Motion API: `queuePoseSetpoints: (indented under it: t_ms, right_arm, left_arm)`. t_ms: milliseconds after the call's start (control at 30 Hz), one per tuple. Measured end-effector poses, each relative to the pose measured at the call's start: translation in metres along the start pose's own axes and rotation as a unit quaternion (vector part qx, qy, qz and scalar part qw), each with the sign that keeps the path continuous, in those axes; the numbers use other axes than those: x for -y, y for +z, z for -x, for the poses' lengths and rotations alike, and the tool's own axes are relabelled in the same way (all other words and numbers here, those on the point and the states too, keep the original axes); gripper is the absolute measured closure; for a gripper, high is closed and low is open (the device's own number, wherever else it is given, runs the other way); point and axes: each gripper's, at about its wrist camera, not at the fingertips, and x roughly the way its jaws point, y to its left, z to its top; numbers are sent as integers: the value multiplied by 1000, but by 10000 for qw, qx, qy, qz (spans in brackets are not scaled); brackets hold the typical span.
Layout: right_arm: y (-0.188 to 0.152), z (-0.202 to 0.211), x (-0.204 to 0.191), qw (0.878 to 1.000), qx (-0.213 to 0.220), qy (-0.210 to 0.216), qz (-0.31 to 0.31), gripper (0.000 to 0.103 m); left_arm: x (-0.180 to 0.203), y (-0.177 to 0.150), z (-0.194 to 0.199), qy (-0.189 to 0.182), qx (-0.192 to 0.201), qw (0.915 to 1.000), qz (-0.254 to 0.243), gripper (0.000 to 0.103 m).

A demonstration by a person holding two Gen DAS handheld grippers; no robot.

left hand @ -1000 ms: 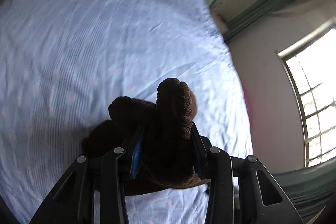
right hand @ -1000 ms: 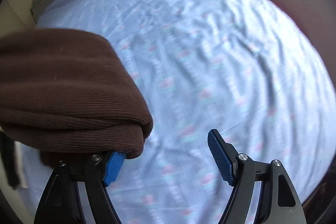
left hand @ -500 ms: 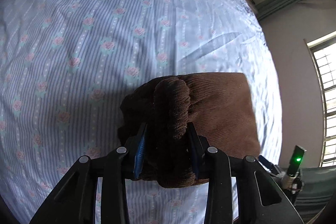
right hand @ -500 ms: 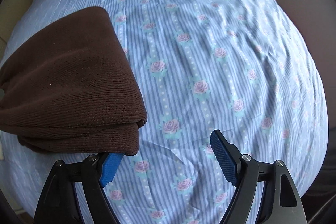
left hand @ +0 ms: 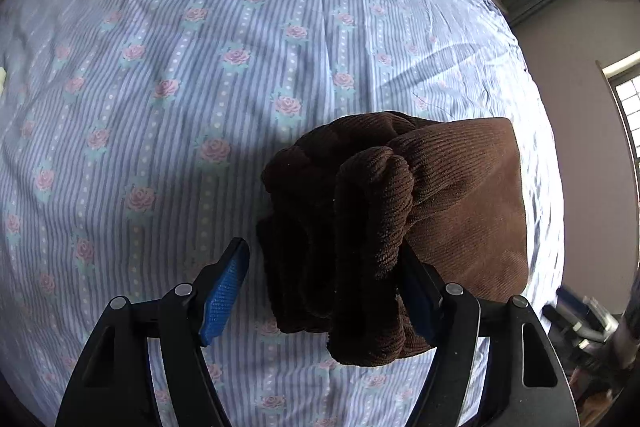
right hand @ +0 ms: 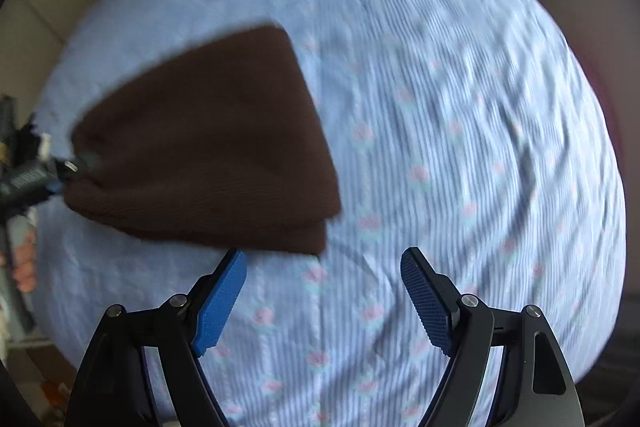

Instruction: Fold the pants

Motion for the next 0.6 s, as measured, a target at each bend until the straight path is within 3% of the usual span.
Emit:
queuePoseSetpoints:
  t_ms: [133, 233, 333, 600]
  right_arm:
    - [41, -27, 4, 9977, 67, 633, -253, 23]
    - [62, -61, 7, 9951, -173, 897, -386, 23]
    - [70, -88, 9, 9949, -429, 829, -391, 23]
    - [68, -135, 22, 9881, -817, 1164, -594, 23]
  left_arm:
    - [-17, 2, -7, -478, -138, 9978, 435, 27]
    - [-25, -2, -12, -788, -192, 9953, 532, 25]
    - [-29, -3, -16, -906, -178, 9940, 578, 20]
    - [-33, -6, -47, -1385, -313, 9865, 820, 15]
